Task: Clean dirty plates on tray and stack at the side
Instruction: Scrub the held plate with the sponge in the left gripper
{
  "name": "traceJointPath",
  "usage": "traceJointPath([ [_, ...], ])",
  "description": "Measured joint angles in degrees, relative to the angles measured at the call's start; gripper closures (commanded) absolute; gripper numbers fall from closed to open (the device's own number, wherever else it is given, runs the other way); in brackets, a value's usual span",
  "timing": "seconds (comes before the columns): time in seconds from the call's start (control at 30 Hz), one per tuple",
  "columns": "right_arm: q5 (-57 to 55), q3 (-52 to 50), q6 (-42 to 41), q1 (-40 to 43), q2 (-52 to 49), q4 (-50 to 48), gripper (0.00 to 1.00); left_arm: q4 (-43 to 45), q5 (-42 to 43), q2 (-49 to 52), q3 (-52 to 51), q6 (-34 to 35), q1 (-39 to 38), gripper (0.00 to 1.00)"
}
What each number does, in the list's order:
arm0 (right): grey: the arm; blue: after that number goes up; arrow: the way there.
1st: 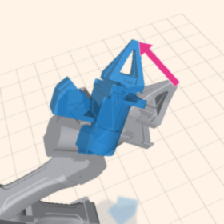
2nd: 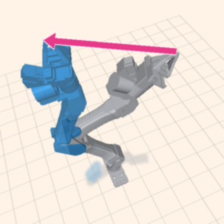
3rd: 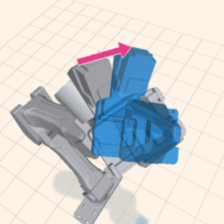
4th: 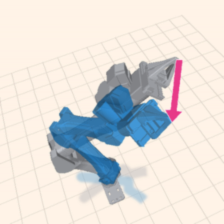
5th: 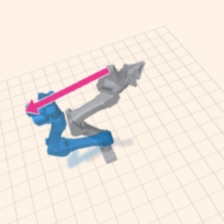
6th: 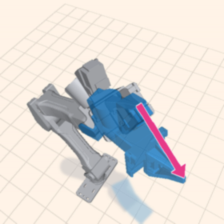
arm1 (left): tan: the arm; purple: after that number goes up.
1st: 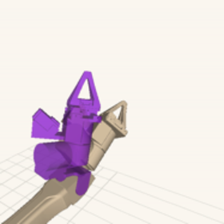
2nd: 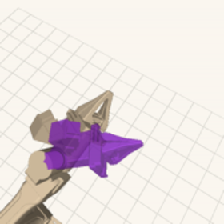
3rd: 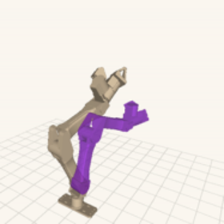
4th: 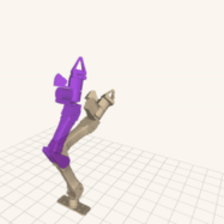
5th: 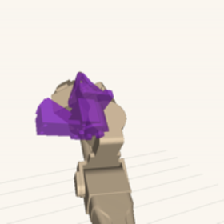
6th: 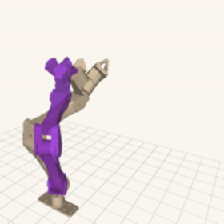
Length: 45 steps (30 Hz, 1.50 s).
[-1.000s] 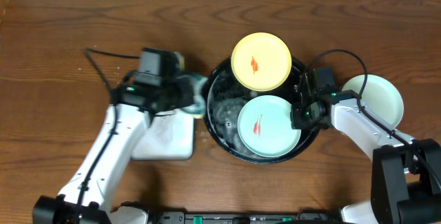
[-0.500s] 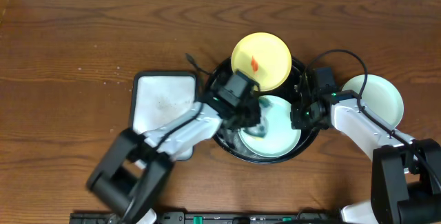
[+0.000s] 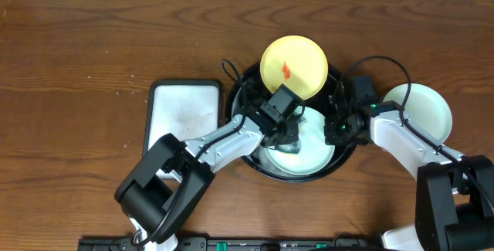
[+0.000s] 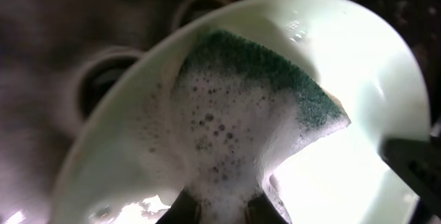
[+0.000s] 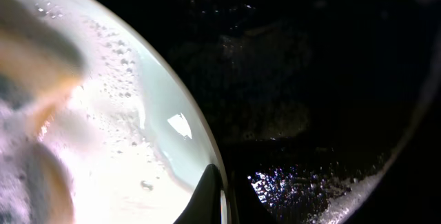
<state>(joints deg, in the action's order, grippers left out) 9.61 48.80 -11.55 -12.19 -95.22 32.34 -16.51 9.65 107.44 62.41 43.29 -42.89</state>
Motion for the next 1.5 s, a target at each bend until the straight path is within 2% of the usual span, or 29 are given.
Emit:
traceJointPath([
  [0.2,1.09,0.0,-0.24,-0.28,-0.04,-0.04,0.99,-4.33,-5.38,-0.31,1.38,-2.75,-0.02,0.93],
  [0.5,1.81,0.0,-0.46,-0.28,-0.17,-0.11,0.99,-7.78,-7.67,-0.5,2.14,-3.78,-0.02,0.93],
  [0.67,1.53,0.0,-0.48,-0.26,-0.2,-0.28,0.99,-1.9,-3.32,0.04,1.27,-1.29,0.74,0.93],
  [0.87,0.74,0.13,-0.61,-0.26,-0.2,-0.33,0.99,9.44,6.99,4.09,1.33,3.65,0.79,0.92],
  [1.03,0.7,0.13,-0.66,-0.26,-0.2,-0.33,0.99,11.39,12.37,5.42,1.66,5.18,0.9,0.93],
  [1.13,0.68,0.15,-0.66,-0.26,-0.2,-0.31,0.99,9.68,15.34,5.84,2.19,5.51,1.18,0.92],
  [1.5,0.92,0.15,-0.63,-0.28,-0.2,-0.31,0.99,-6.4,22.75,4.98,3.76,5.4,6.05,0.93],
])
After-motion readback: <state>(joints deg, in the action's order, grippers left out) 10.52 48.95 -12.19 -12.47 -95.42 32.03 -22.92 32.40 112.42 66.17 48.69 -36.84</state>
